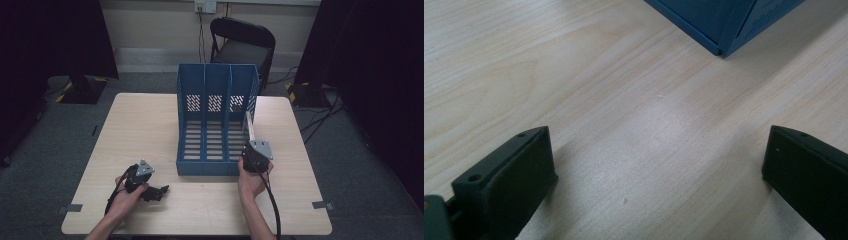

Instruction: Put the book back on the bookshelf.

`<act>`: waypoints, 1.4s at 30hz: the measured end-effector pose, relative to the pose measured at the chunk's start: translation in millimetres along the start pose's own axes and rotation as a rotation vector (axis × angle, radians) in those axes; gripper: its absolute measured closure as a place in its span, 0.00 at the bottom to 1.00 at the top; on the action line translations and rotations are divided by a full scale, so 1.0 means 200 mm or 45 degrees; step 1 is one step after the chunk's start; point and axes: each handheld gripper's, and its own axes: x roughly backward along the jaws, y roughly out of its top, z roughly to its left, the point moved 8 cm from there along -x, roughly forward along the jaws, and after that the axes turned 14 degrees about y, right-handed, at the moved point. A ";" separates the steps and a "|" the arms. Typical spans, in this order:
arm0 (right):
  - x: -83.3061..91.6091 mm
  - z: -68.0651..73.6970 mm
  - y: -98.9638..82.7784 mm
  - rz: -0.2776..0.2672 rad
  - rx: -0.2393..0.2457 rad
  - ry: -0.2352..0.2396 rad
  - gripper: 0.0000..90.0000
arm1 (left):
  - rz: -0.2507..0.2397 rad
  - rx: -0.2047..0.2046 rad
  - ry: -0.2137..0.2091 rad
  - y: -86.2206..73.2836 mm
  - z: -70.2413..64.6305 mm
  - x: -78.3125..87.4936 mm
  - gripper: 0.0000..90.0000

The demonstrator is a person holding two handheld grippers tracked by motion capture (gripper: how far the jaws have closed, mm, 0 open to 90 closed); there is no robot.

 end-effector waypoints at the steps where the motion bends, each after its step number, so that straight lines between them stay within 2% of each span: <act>1: 0.00 0.00 0.00 0.003 0.007 0.000 0.83 | 0.001 -0.003 0.000 0.00 0.00 0.00 0.00; 2: -0.01 0.00 0.00 0.007 0.021 0.007 0.83 | 0.001 -0.003 0.000 0.00 0.00 0.00 0.00; 6: -0.01 -0.01 0.02 0.008 0.006 0.036 0.81 | -0.003 -0.004 -0.004 0.00 0.00 0.00 0.00; 11: -0.02 -0.01 0.03 0.025 0.026 0.046 0.74 | -0.004 -0.008 -0.006 0.00 -0.01 0.00 0.00; 14: -0.02 0.00 0.03 0.039 0.034 0.061 0.74 | -0.004 -0.009 -0.006 0.00 -0.01 0.00 0.00; 20: -0.03 0.00 0.03 0.045 0.015 0.066 0.69 | -0.004 -0.009 -0.006 0.00 -0.01 0.00 0.00; 25: -0.03 -0.01 0.03 0.038 0.048 0.051 0.84 | -0.004 -0.008 -0.006 0.00 -0.01 0.00 0.00; 30: -0.02 -0.01 0.03 0.008 0.027 0.007 0.84 | -0.004 -0.009 -0.006 0.00 -0.01 0.00 0.00; 34: -0.03 0.01 0.02 0.000 0.035 -0.023 0.84 | -0.003 -0.009 -0.006 0.00 -0.01 0.00 0.00; 42: -0.03 -0.01 0.03 0.023 0.069 0.020 0.81 | -0.003 -0.008 -0.006 0.00 -0.01 0.00 0.00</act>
